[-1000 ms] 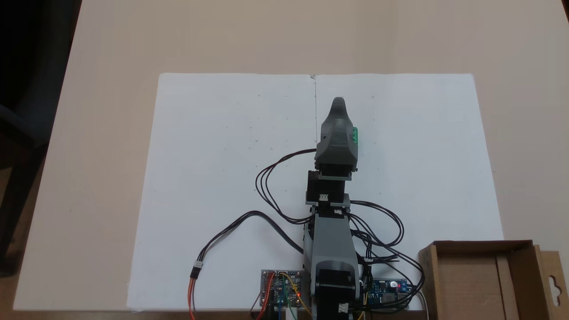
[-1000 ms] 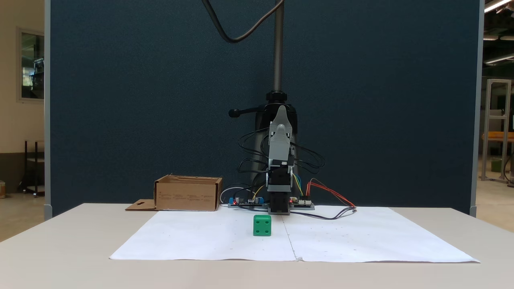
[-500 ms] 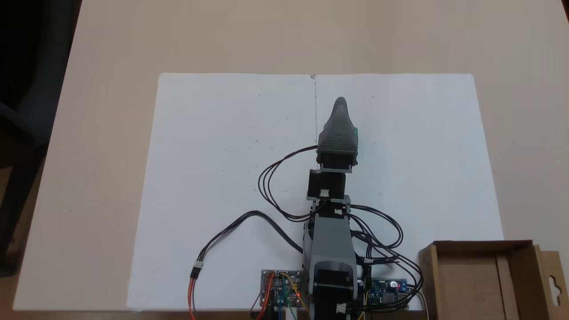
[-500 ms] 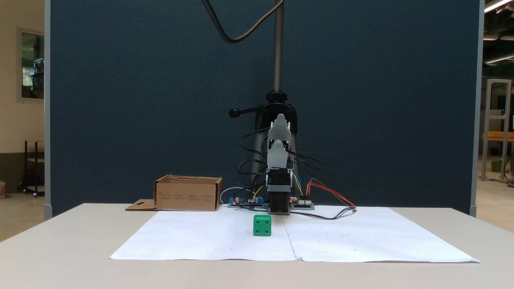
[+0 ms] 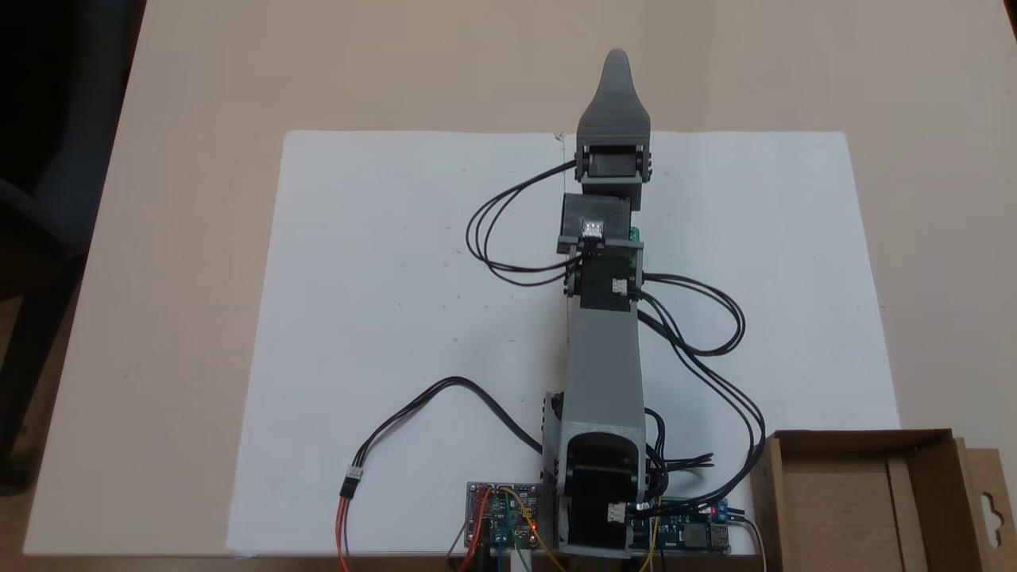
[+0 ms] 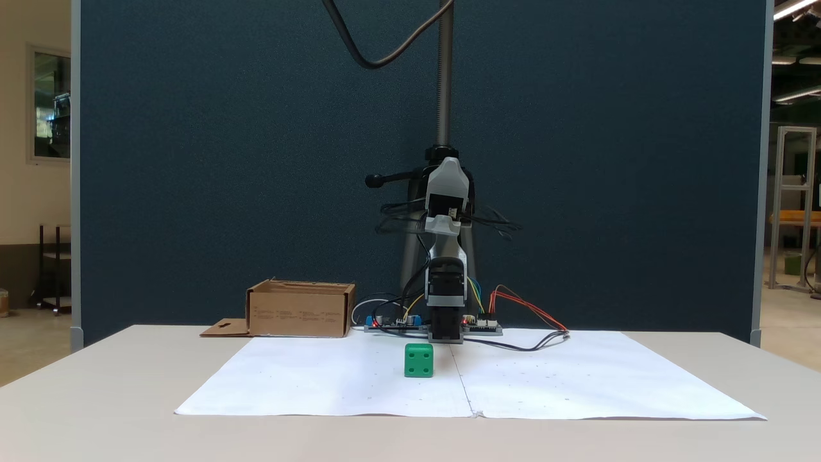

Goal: Grasp a green dice and put it in the bin.

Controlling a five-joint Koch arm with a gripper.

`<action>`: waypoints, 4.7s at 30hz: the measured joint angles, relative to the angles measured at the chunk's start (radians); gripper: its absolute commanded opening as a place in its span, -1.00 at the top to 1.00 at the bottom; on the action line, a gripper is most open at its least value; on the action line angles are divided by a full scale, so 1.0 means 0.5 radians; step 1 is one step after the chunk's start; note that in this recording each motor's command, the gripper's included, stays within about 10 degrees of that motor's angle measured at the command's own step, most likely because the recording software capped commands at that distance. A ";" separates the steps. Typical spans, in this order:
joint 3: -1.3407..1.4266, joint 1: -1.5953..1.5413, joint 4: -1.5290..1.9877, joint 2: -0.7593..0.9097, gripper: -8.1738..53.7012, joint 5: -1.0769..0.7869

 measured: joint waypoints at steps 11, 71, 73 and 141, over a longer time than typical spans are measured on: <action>-1.009 0.000 1.500 -0.279 -0.66 0.021; -1.436 0.485 3.936 -0.865 -0.70 -0.288; -1.436 0.460 3.890 -0.887 -0.70 -0.288; -1.126 0.295 3.203 -1.264 -0.66 -0.003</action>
